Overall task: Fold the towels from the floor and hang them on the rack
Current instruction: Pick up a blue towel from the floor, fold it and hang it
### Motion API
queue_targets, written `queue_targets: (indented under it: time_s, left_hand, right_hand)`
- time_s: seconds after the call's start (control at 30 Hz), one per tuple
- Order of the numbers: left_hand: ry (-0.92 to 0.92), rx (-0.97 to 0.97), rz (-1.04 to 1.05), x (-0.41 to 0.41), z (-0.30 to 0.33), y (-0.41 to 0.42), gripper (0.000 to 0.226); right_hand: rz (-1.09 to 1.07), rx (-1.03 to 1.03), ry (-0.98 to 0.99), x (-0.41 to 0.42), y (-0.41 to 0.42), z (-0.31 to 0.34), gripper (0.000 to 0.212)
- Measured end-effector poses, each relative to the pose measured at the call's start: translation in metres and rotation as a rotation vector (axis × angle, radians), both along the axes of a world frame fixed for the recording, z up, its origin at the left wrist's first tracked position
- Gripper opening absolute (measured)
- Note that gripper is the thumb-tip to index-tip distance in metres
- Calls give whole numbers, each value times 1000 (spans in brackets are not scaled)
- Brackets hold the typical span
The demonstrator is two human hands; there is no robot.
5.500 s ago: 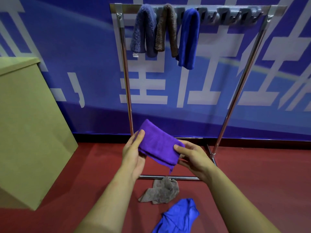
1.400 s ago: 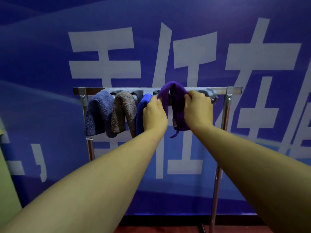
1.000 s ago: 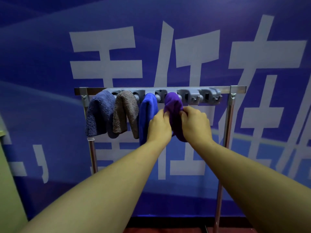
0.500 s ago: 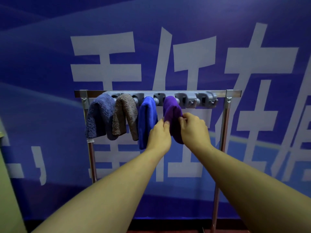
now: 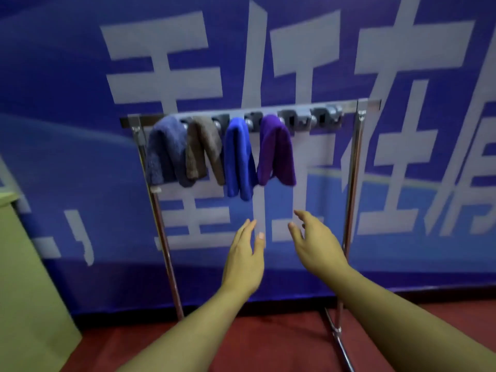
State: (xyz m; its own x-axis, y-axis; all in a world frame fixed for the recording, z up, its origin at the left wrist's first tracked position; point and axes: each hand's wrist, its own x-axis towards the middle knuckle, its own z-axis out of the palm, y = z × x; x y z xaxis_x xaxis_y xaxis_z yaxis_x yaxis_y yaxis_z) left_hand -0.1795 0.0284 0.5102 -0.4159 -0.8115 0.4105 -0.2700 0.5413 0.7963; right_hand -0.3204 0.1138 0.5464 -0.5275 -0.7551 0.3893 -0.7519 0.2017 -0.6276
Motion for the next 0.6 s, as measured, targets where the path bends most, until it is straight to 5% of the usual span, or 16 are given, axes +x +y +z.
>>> queue_targets:
  time_s: [0.37,0.6]
  left_hand:
    - [-461,94,-72,90,-191,53,54]
    - [-531,279,-30,140,-286,69,54]
  right_hand:
    - [123,371,53,70,63,-211,56]
    - [184,580,15,102,94,-312,60]
